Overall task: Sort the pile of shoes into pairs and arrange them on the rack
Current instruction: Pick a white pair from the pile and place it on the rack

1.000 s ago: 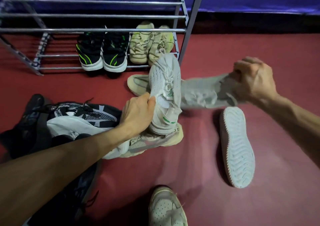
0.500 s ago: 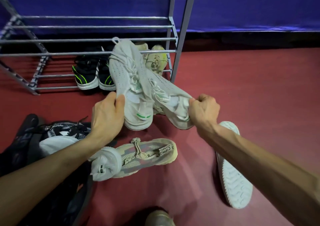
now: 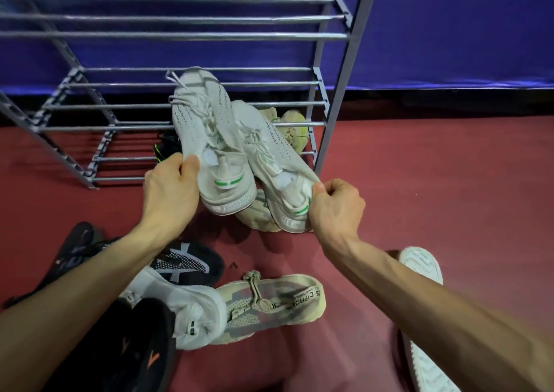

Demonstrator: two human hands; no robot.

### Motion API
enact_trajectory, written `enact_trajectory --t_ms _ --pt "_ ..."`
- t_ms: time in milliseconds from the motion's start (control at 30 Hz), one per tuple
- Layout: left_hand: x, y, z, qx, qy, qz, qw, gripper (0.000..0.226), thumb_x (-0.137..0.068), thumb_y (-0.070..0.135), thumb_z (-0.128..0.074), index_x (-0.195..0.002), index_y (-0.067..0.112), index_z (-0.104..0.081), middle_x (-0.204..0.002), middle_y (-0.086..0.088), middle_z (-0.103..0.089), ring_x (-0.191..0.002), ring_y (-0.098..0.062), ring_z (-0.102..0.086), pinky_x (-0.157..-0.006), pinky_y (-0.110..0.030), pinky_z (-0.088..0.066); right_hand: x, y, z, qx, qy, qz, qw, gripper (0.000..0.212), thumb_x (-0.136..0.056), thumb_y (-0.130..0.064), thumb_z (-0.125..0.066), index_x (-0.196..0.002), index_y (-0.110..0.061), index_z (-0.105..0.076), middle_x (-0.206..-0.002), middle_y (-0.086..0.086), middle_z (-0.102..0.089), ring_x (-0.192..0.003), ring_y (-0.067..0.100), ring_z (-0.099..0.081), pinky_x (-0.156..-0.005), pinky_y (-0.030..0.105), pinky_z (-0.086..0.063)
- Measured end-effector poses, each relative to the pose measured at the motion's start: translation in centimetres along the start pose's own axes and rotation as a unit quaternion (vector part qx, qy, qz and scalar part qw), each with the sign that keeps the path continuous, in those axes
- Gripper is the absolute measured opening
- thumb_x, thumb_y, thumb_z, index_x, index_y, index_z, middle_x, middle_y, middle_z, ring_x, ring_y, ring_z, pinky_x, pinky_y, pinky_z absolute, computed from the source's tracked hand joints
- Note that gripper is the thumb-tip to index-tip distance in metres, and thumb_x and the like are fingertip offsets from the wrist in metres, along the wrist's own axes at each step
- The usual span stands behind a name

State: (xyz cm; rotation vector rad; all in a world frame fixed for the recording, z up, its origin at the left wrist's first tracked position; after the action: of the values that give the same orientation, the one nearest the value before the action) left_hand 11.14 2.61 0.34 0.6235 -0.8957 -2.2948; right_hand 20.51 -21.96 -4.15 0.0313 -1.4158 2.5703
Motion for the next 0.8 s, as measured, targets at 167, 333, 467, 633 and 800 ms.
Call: enact_trajectory --t_ms 167,333,467,633,800 --pt "-2.1 1.5 0.9 0.018 0.007 0.007 1.0 0.042 -0.095 0.023 -0.042 -0.056 0.01 -0.031 -0.055 -0.004 -0.033 -0.059 -0.024 -0.03 -0.056 -0.041 -0.022 -1.7 -2.3 0.6 0.004 0.042 0.009 0.999 0.021 -0.088 -0.018 -0.051 -0.083 -0.006 -0.067 -0.086 0.014 -0.07 -0.081 0.032 -0.061 -0.073 0.034 -0.045" --pt "-7.5 3.6 -1.2 -0.041 -0.047 -0.018 0.998 0.035 -0.093 0.025 -0.041 -0.064 0.007 -0.047 -0.074 -0.023 -0.055 -0.08 -0.039 -0.054 -0.065 -0.034 -0.031 -6.4 -8.1 -0.9 0.003 0.078 0.002 0.997 0.027 -0.089 -0.015 -0.05 -0.106 -0.009 -0.07 -0.109 0.014 -0.07 -0.102 0.033 -0.065 -0.074 0.029 -0.044" --pt "-11.8 4.7 -4.8 -0.093 -0.083 0.031 0.992 0.039 -0.092 0.03 -0.043 -0.095 -0.003 -0.064 -0.109 -0.031 -0.063 -0.099 -0.044 -0.059 -0.073 -0.035 -0.041 -8.2 -11.7 -3.2 0.034 0.057 0.055 0.996 0.031 -0.092 -0.009 -0.044 -0.116 -0.009 -0.064 -0.115 0.015 -0.064 -0.106 0.032 -0.062 -0.076 0.031 -0.042" --pt "-12.8 4.4 -6.9 -0.133 -0.045 0.102 0.985 0.037 -0.091 0.017 -0.05 -0.12 -0.003 -0.058 -0.13 -0.024 -0.056 -0.118 -0.041 -0.055 -0.093 -0.04 -0.046 -5.5 -9.6 -6.4 0.192 -0.001 0.319 0.928 0.049 -0.084 -0.039 -0.05 -0.129 -0.017 -0.047 -0.121 0.02 -0.045 -0.106 0.037 -0.045 -0.088 0.044 -0.041" --pt "-13.9 5.5 -7.1 -0.14 0.006 0.08 0.987 0.038 -0.092 0.018 -0.045 -0.122 -0.001 -0.057 -0.133 -0.025 -0.054 -0.123 -0.042 -0.05 -0.096 -0.042 -0.043 -6.9 -10.1 -5.6 0.197 0.05 0.336 0.92 0.023 -0.089 -0.02 -0.051 -0.109 -0.01 -0.049 -0.112 0.017 -0.047 -0.093 0.036 -0.051 -0.066 0.038 -0.042"
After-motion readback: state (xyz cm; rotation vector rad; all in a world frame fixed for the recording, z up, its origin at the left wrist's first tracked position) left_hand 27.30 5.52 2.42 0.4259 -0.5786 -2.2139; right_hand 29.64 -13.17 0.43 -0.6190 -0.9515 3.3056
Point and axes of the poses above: each hand's wrist, its own x-axis away from the middle knuckle, its own z-axis out of the back of the hand, y = z × x, the point moved 6 cm from there along -x, towards the middle knuckle
